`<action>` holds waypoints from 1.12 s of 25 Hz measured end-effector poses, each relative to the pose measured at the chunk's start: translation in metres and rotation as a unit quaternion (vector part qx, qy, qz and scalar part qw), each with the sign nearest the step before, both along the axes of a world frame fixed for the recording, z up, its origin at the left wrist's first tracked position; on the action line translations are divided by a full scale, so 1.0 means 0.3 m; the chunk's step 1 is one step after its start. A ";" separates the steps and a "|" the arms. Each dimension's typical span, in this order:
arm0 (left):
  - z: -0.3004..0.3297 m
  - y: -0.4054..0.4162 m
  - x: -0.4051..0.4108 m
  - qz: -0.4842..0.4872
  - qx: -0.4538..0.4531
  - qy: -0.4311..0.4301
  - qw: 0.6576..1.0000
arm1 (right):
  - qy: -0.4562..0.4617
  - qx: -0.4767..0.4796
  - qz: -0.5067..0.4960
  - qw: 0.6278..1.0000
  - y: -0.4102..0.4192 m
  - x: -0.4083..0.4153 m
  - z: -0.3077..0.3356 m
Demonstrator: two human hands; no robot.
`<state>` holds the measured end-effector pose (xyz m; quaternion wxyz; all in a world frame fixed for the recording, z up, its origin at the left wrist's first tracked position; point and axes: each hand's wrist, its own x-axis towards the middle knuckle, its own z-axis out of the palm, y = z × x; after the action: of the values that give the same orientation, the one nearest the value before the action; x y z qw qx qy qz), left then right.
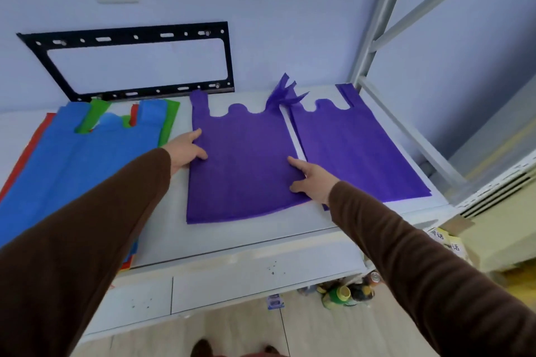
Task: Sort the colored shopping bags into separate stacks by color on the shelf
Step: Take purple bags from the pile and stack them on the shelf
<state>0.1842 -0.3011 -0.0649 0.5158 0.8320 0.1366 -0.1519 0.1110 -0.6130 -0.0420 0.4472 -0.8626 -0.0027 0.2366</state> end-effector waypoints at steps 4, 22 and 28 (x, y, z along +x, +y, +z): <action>0.015 -0.006 -0.002 -0.013 0.105 -0.021 0.994 | -0.033 -0.041 0.020 0.998 -0.012 0.000 -0.020; 0.036 -0.060 0.001 0.024 0.036 -0.015 0.999 | -0.061 -0.027 -0.001 0.998 -0.012 0.068 0.041; 0.326 -0.291 0.175 0.053 -0.280 -0.115 0.951 | -0.200 0.016 -0.118 0.972 -0.081 0.379 0.517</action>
<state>0.2367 -0.3885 0.0329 0.7479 0.6572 0.0722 -0.0592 0.2247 -0.6371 0.1132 0.4763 -0.8793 0.0063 0.0046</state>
